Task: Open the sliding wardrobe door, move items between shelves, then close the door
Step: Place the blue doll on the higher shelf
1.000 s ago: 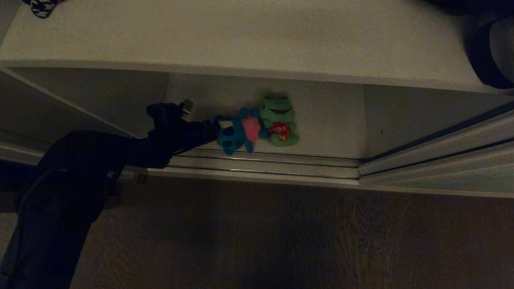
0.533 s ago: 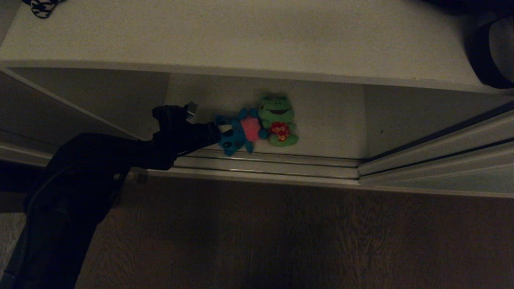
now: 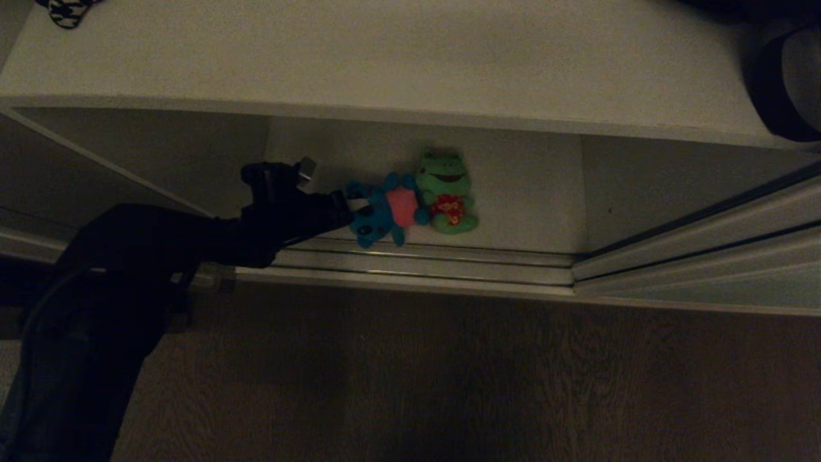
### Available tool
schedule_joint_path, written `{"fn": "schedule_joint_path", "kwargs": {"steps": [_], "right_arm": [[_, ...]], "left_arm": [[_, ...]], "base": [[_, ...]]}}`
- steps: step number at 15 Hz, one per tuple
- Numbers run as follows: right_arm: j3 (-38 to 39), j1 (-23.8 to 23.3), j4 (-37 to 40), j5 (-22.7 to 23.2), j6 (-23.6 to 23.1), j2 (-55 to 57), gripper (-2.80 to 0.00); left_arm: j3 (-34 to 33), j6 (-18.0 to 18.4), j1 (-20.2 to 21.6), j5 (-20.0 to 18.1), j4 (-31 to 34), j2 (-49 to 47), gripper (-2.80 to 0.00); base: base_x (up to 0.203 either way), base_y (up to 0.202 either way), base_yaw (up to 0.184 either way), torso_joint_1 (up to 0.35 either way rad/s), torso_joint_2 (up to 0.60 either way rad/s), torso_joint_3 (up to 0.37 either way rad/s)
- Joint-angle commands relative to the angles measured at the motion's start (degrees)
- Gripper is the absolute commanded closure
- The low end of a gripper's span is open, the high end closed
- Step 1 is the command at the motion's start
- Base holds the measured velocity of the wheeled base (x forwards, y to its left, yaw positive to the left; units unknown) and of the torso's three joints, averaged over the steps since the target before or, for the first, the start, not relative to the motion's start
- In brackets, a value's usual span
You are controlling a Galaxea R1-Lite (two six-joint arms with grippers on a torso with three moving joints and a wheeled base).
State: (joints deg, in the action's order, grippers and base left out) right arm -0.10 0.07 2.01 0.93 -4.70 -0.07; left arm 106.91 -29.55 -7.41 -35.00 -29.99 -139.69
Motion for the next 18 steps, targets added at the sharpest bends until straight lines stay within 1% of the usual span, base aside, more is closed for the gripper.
{"fn": "schedule_joint_path", "kwargs": {"steps": [1,4,7,9,11,13,16,18], "right_arm": [[0.0,0.0,0.0,0.0,0.0,-0.1,0.0],[0.0,0.0,0.0,0.0,0.0,-0.1,0.0],[0.0,0.0,0.0,0.0,0.0,0.0,0.0],[0.0,0.0,0.0,0.0,0.0,0.0,0.0],[0.0,0.0,0.0,0.0,0.0,0.0,0.0],[0.0,0.0,0.0,0.0,0.0,0.0,0.0],[0.0,0.0,0.0,0.0,0.0,0.0,0.0],[0.0,0.0,0.0,0.0,0.0,0.0,0.0]], "left_arm": [[-6.1,-0.1,0.0,-0.2,0.0,6.8,0.0],[-15.8,0.4,0.0,-0.2,-0.1,14.5,0.0],[-25.6,2.0,0.0,-0.1,-0.4,20.4,0.0],[-33.3,4.2,-0.2,0.0,-0.5,24.4,0.0],[-40.2,6.7,-0.6,0.9,-0.4,28.8,0.0],[-43.6,7.4,-1.1,2.1,-0.1,32.9,0.0],[-47.2,7.3,-2.6,2.7,0.8,37.4,0.0],[-50.7,7.5,-3.8,3.1,3.1,40.5,0.0]], "base": [[0.0,0.0,0.0,0.0,0.0,0.0],[0.0,0.0,0.0,0.0,0.0,0.0],[0.0,0.0,0.0,0.0,0.0,0.0],[0.0,0.0,0.0,0.0,0.0,0.0],[0.0,0.0,0.0,0.0,0.0,0.0],[0.0,0.0,0.0,0.0,0.0,0.0],[0.0,0.0,0.0,0.0,0.0,0.0],[0.0,0.0,0.0,0.0,0.0,0.0]]}}
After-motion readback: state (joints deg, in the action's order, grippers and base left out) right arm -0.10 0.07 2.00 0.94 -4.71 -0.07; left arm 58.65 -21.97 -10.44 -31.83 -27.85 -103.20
